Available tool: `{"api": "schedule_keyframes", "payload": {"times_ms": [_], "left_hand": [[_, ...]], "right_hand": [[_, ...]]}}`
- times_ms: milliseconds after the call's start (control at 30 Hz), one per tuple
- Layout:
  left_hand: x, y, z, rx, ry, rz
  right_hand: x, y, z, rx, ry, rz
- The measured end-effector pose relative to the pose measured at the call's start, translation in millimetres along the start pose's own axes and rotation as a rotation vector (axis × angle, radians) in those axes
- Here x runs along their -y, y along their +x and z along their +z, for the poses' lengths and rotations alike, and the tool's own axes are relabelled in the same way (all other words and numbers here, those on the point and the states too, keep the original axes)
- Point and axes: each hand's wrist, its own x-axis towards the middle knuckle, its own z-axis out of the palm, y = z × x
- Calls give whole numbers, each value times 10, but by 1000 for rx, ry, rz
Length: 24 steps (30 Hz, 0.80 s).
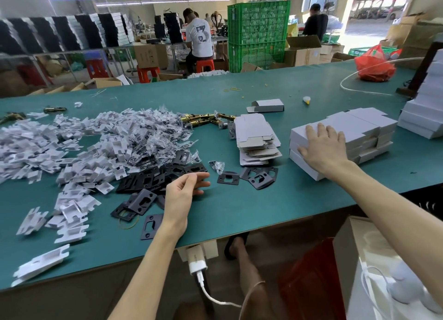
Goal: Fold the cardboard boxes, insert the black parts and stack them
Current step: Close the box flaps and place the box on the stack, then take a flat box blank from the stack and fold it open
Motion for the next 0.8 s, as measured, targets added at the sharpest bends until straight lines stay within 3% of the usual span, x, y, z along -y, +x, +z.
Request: {"api": "schedule_keyframes", "payload": {"times_ms": [133, 300, 433, 667, 800], "left_hand": [[-12, 0, 10, -3, 19, -2], [3, 10, 21, -6, 45, -4], [10, 18, 18, -11, 55, -11], [8, 31, 30, -19, 50, -32], [-1, 30, 34, -20, 42, -36]], "right_hand": [[148, -38, -51, 12, -46, 6], [584, -148, -53, -110, 56, -290], [1016, -139, -35, -88, 138, -412], [1336, -3, 133, 131, 72, -356], [1369, 35, 169, 62, 55, -337]]}}
